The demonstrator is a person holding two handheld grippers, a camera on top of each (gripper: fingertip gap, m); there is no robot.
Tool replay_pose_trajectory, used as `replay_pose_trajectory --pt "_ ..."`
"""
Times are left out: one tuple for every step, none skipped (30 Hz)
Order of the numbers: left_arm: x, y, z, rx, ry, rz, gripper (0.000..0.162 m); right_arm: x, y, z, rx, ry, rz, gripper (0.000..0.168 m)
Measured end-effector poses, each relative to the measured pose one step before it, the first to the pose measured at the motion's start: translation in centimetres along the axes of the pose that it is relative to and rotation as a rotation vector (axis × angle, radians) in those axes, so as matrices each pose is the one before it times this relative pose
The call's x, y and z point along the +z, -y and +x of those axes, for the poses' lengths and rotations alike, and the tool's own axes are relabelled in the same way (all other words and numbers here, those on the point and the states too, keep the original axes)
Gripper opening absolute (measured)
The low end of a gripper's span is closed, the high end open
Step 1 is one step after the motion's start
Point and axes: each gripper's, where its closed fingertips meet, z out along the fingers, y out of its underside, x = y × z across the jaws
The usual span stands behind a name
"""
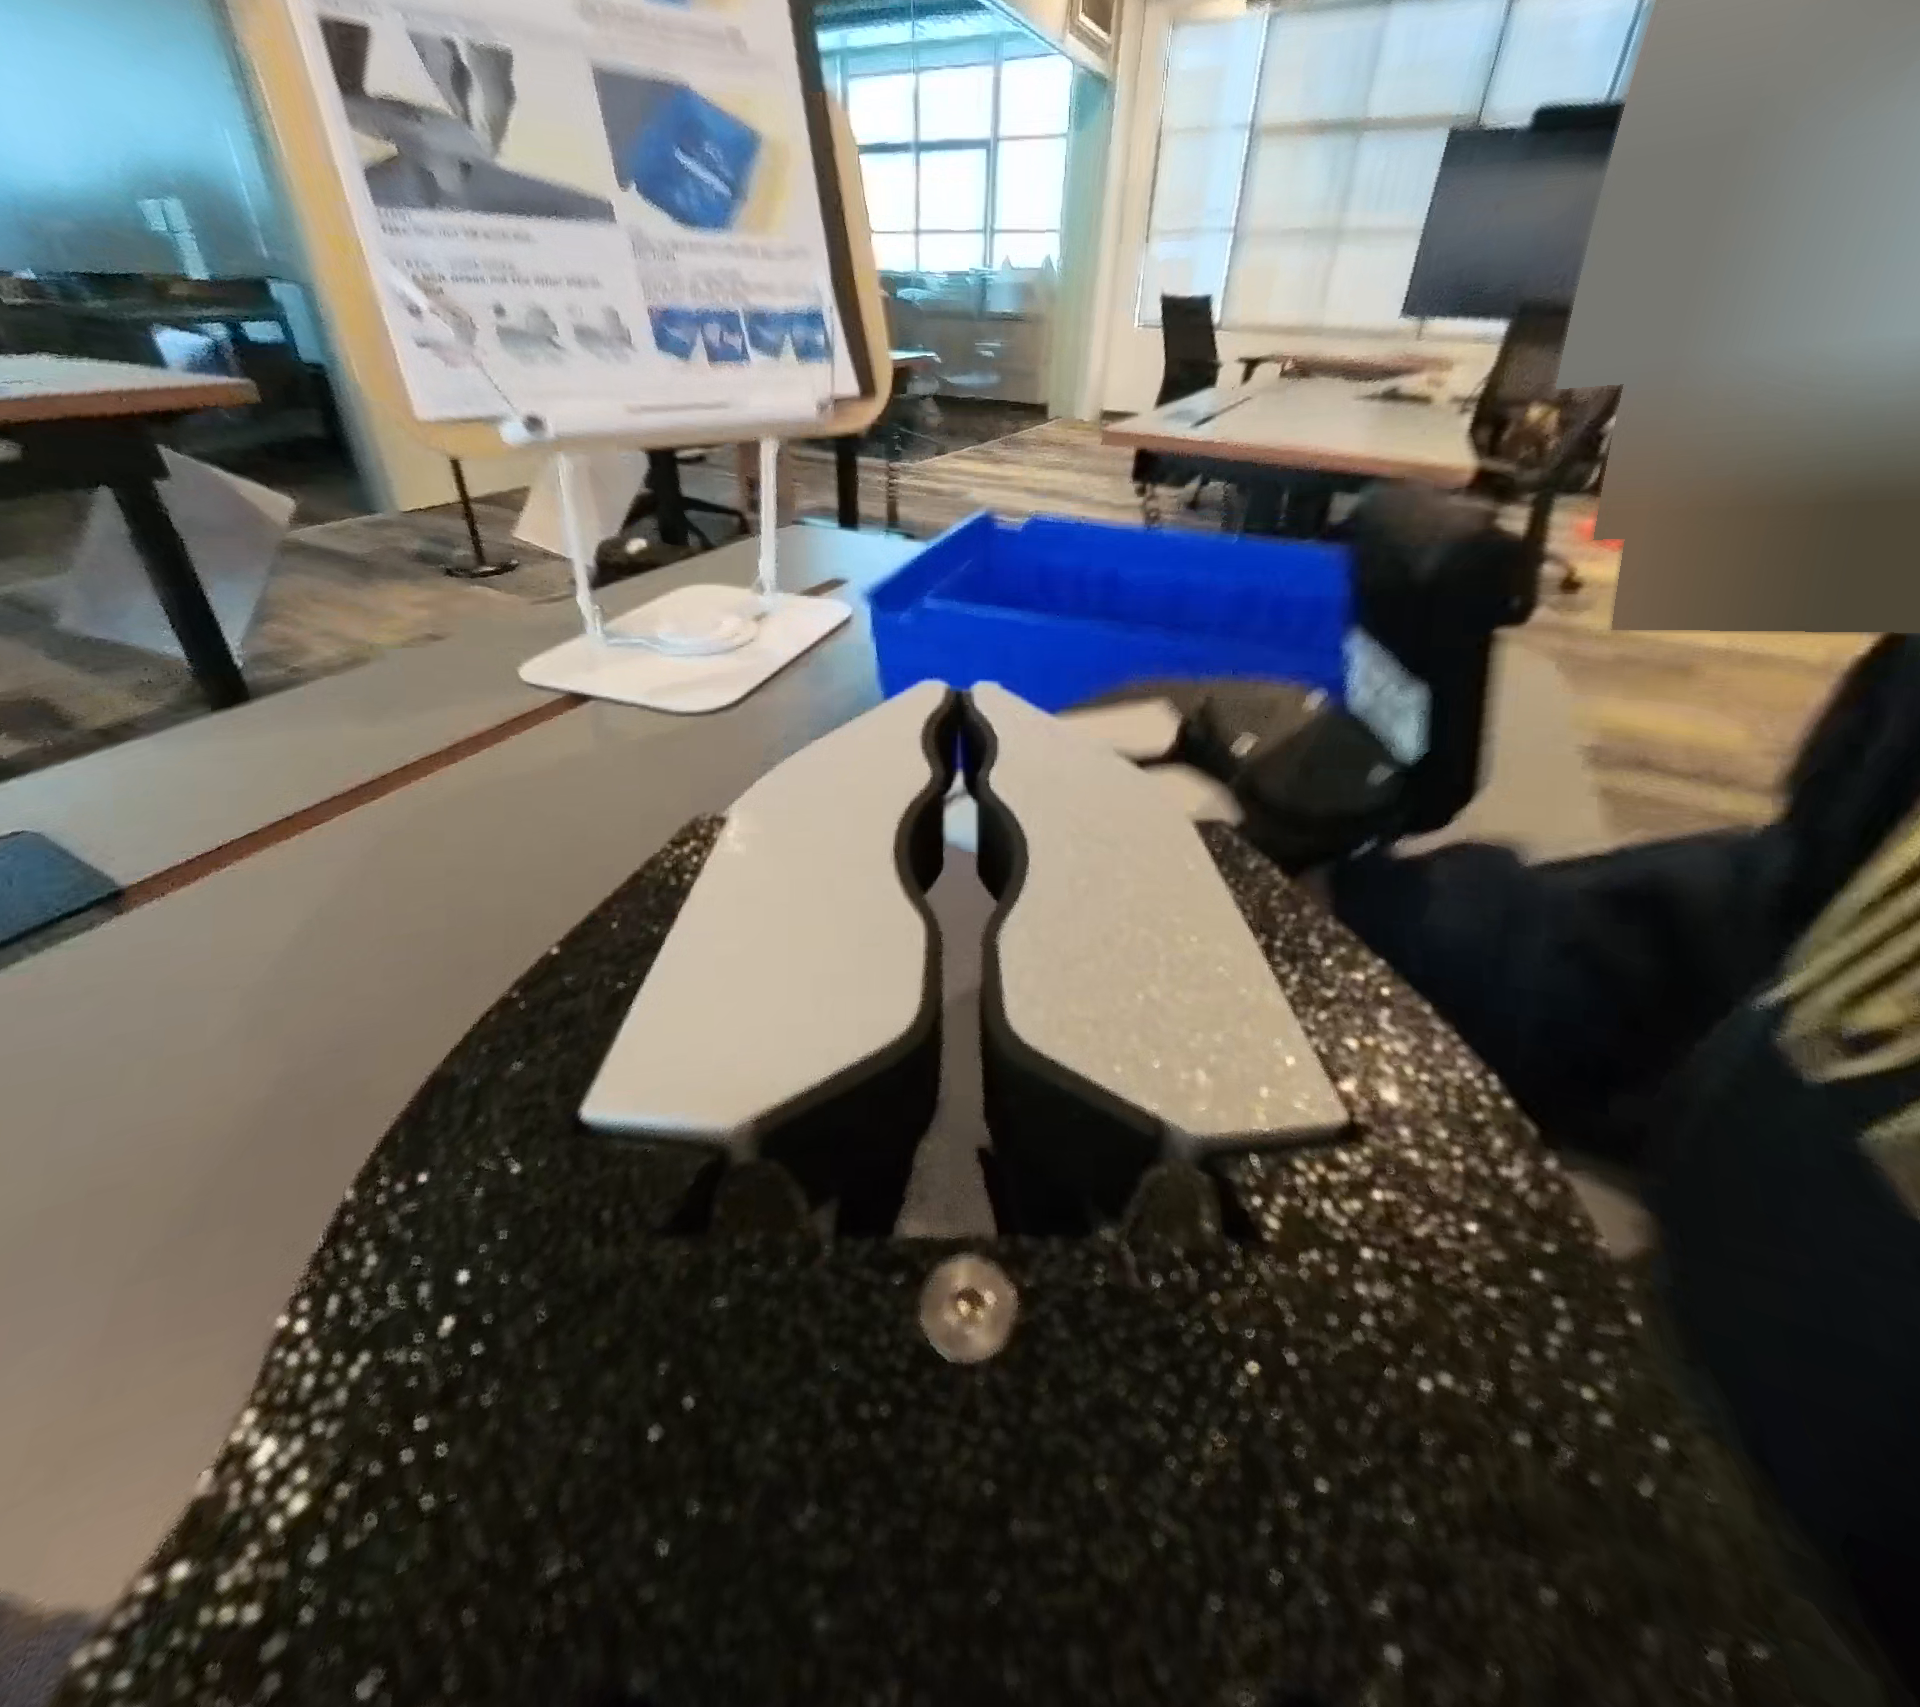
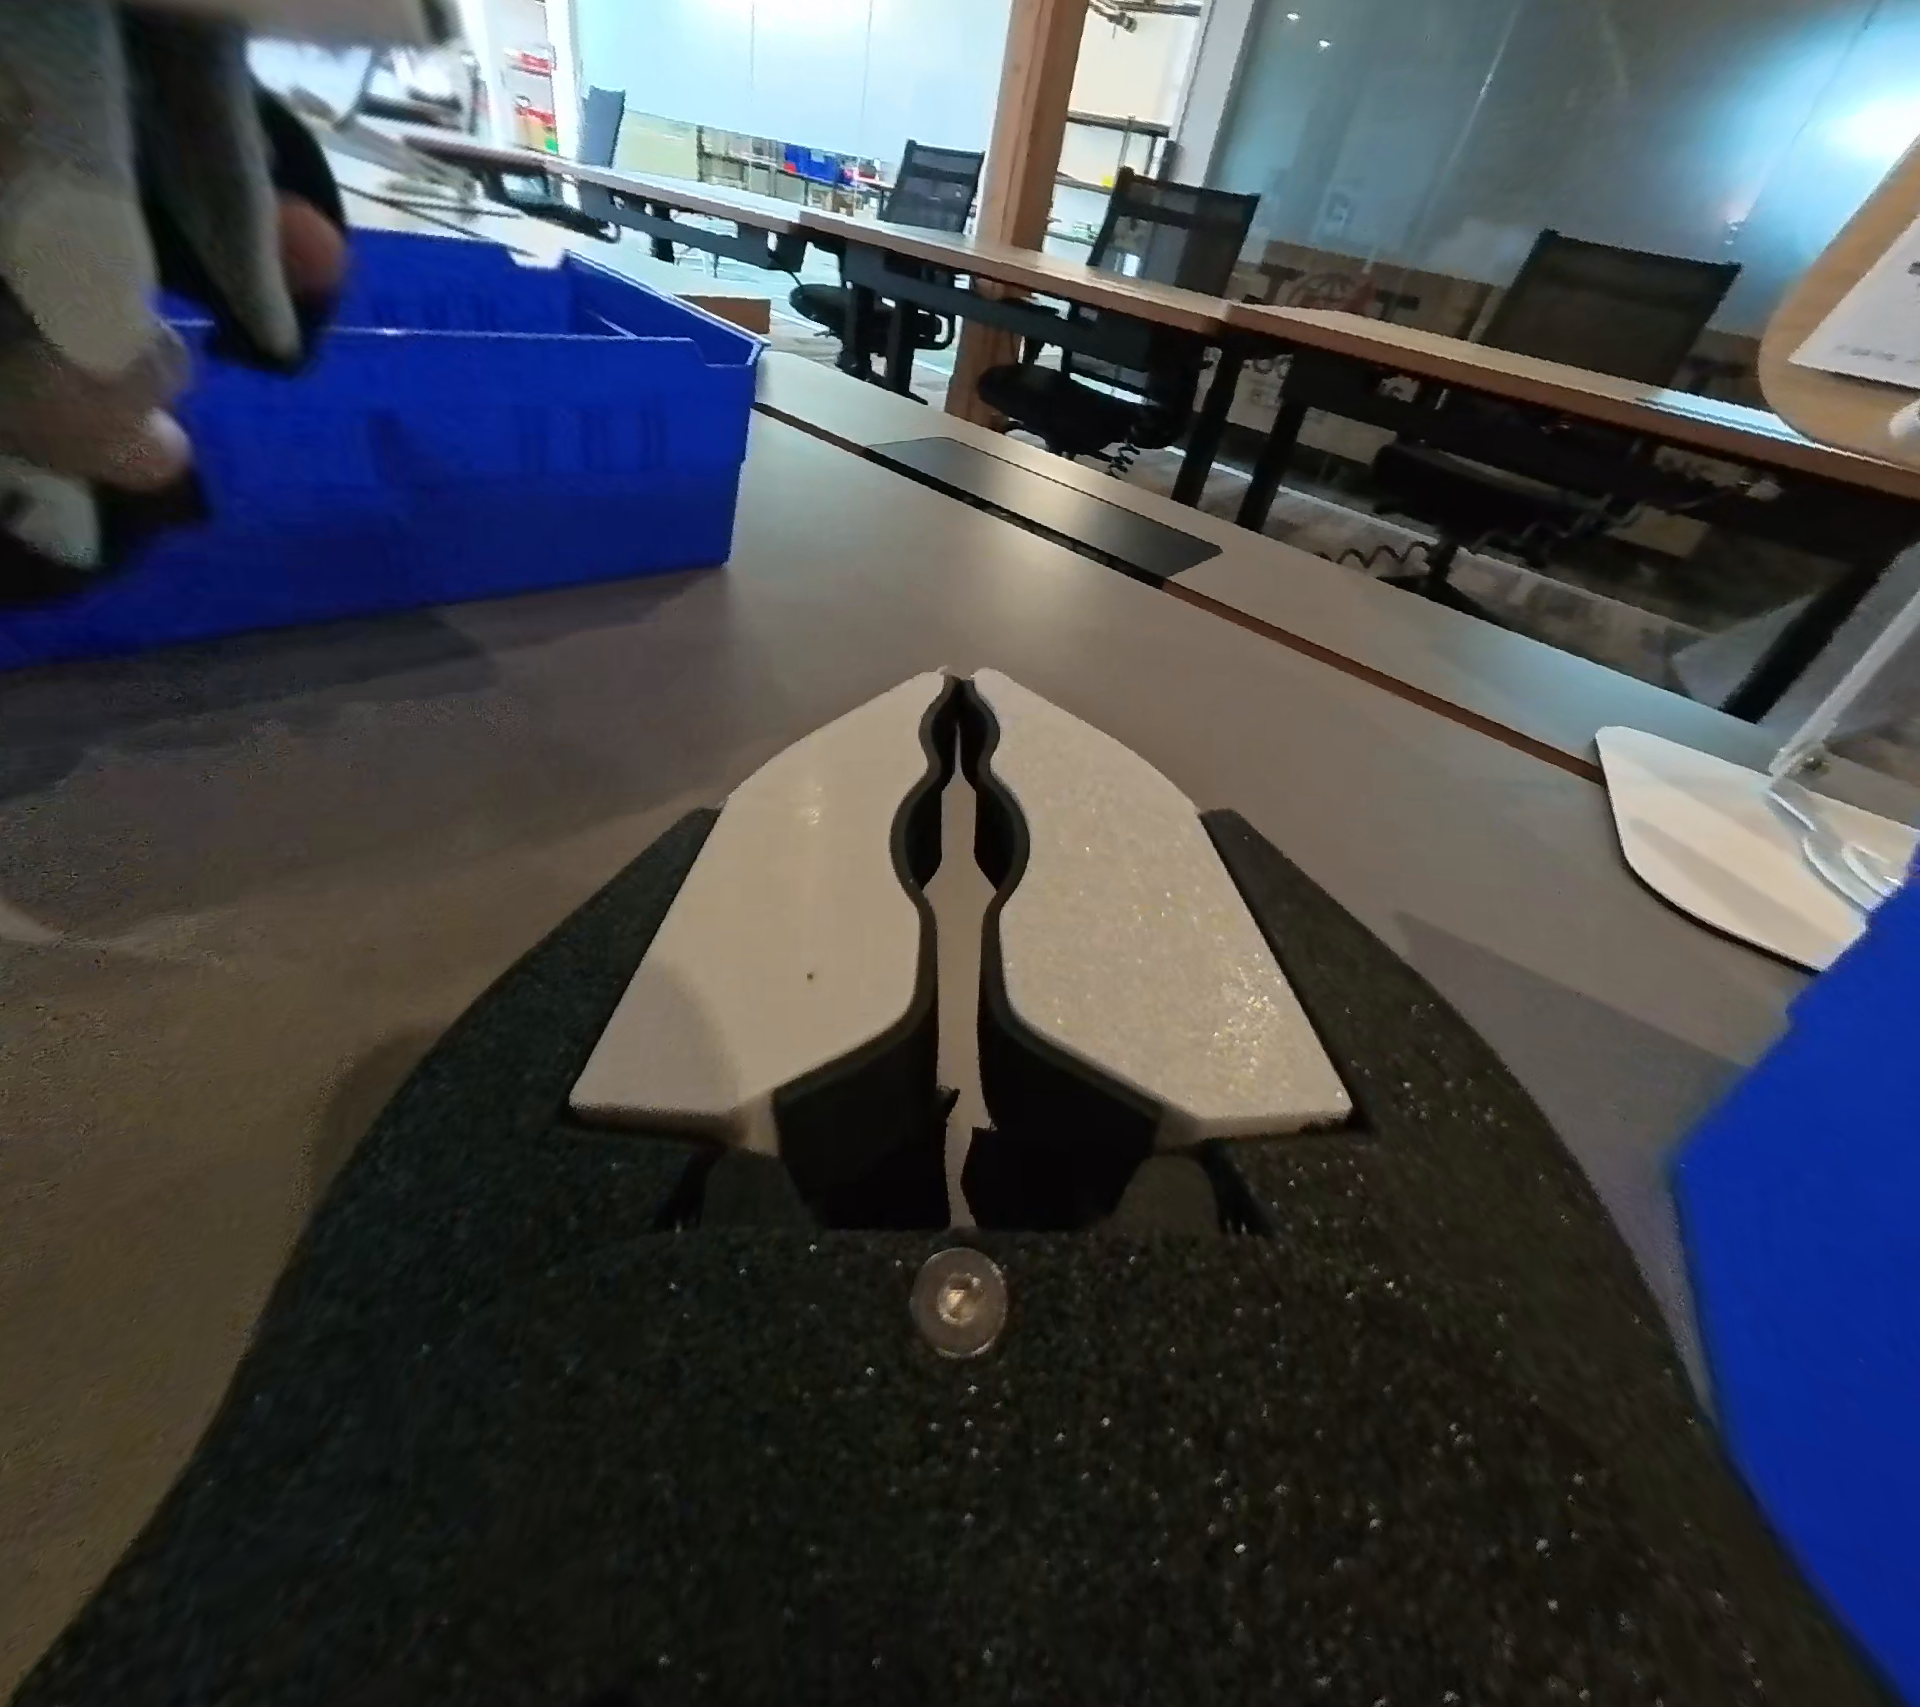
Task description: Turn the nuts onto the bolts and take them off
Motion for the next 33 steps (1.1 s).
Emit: replay_pose_trajectory --pt "-0.634 1.184 0.010 -0.0163 -0.0012 -0.0098 0.000 -0.013 0.051 -0.104 0.0033 0.0089 0.0045 0.000" --pt "-0.787 1.111 -0.255 -0.0104 0.0069 -0.0177 0.000 0.008 -0.012 0.011 0.0018 0.0003 0.0002 0.000" --pt "-0.922 0.988 -0.613 0.0008 0.0200 -0.0242 0.000 0.008 -0.002 -0.008 0.0011 0.0016 0.0001 0.000" --pt "-1.009 0.737 -1.055 0.0090 0.0368 -0.0339 0.000 0.012 0.006 -0.061 0.0011 0.0057 0.0007 0.000" --pt "-1.022 0.436 -1.448 0.0165 0.0485 -0.0460 0.000 0.016 0.011 -0.062 0.0008 0.0044 0.0008 0.000" --pt "-0.987 0.077 -1.985 0.0245 0.0685 -0.0587 0.000 0.007 0.014 -0.027 0.0004 0.0018 0.0011 0.000" --pt "-0.824 -0.263 -2.496 0.0340 0.0883 -0.0662 0.000 0.009 0.008 -0.026 0.0012 0.0027 0.0016 0.000" --pt "-0.503 -0.692 -2.592 0.0313 0.0792 -0.0785 0.000 -0.007 0.010 -0.017 0.0030 0.0025 0.0012 0.000" --pt "-0.122 -0.996 -2.460 0.0148 0.0614 -0.0819 0.000 0.009 0.004 0.010 0.0036 0.0011 0.0009 0.000" --pt "0.256 -1.104 -1.937 -0.0003 0.0238 -0.0730 0.000 -0.003 -0.007 0.015 0.0041 0.0017 0.0010 0.000" --pt "0.535 -1.183 -1.432 -0.0188 -0.0065 -0.0686 0.001 0.004 -0.003 -0.021 0.0047 0.0036 0.0005 0.000" --pt "0.718 -1.339 -1.279 -0.0300 -0.0085 -0.0766 0.008 0.009 -0.021 -0.020 0.0045 0.0044 -0.0001 0.000" --pt "0.892 -1.483 -1.033 -0.0253 -0.0152 -0.0884 0.016 0.015 -0.004 -0.032 0.0026 0.0035 0.0001 0.000" --pt "1.002 -1.480 -0.666 -0.0140 -0.0271 -0.0885 0.024 0.003 -0.018 -0.008 0.0016 0.0020 -0.0003 0.000" --pt "1.063 -1.338 -0.442 -0.0083 -0.0301 -0.0799 0.031 0.020 -0.014 -0.021 0.0013 0.0028 -0.0008 0.000" --pt "1.090 -1.193 -0.260 0.0048 -0.0320 -0.0724 0.039 0.023 -0.027 -0.023 0.0015 0.0030 -0.0019 0.000" --pt "1.066 -1.101 -0.220 0.0199 -0.0245 -0.0668 0.046 0.016 -0.023 -0.027 0.0012 0.0026 -0.0016 0.000" --pt "1.002 -1.073 -0.388 0.0275 -0.0020 -0.0661 0.050 0.028 -0.029 -0.033 0.0009 0.0032 -0.0014 0.000" --pt "0.917 -0.963 -0.428 0.0339 0.0068 -0.0636 0.055 0.016 -0.023 -0.035 0.0007 0.0034 -0.0017 0.000" --pt "0.849 -0.782 -0.237 0.0380 0.0021 -0.0551 0.062 0.019 -0.020 -0.033 0.0003 0.0028 -0.0015 0.000" --pt "0.664 -0.623 -0.133 0.0188 -0.0028 -0.0498 0.068 0.019 -0.018 -0.028 0.0004 0.0024 -0.0014 0.000" --pt "0.321 -0.063 0.229 0.0010 -0.0322 -0.0213 0.073 0.013 -0.013 -0.025 0.0002 0.0021 -0.0010 0.000" --pt "0.209 0.030 -0.117 0.0180 -0.0036 -0.0077 0.073 0.021 -0.015 -0.031 0.0003 0.0026 -0.0011 0.000" --pt "0.211 -0.184 -0.290 0.0242 0.0116 -0.0238 0.071 0.018 -0.019 -0.015 0.0007 0.0019 -0.0013 0.000" --pt "0.253 -0.335 -0.229 0.0258 0.0062 -0.0325 0.067 0.004 -0.011 -0.018 0.0004 0.0013 -0.0008 0.000" --pt "0.267 -0.341 -0.218 0.0193 0.0052 -0.0325 0.064 0.006 -0.005 -0.007 0.0004 0.0012 -0.0003 0.000" --pt "0.289 -0.287 -0.115 0.0145 -0.0048 -0.0275 0.062 -0.003 -0.004 -0.006 0.0006 0.0009 -0.0002 0.000" --pt "0.285 -0.189 -0.088 0.0100 -0.0070 -0.0210 0.061 0.013 -0.001 -0.019 0.0007 0.0015 -0.0008 0.000" --pt "0.252 -0.103 -0.248 0.0041 0.0027 -0.0140 0.059 0.019 -0.017 -0.014 0.0006 0.0020 -0.0012 0.000" --pt "0.215 0.007 -0.222 0.0036 0.0022 -0.0065 0.058 0.011 -0.015 -0.019 0.0003 0.0016 -0.0012 0.000" --pt "0.216 0.033 -0.084 0.0043 -0.0058 -0.0047 0.056 0.013 -0.014 -0.016 -0.0002 0.0009 -0.0012 0.000" --pt "0.203 -0.015 -0.072 0.0008 -0.0056 -0.0075 0.055 0.006 -0.008 -0.012 -0.0005 0.0006 -0.0008 0.000" --pt "0.238 -0.029 -0.056 0.0014 -0.0049 -0.0096 0.055 0.007 -0.006 -0.006 -0.0002 0.0007 -0.0004 0.000"
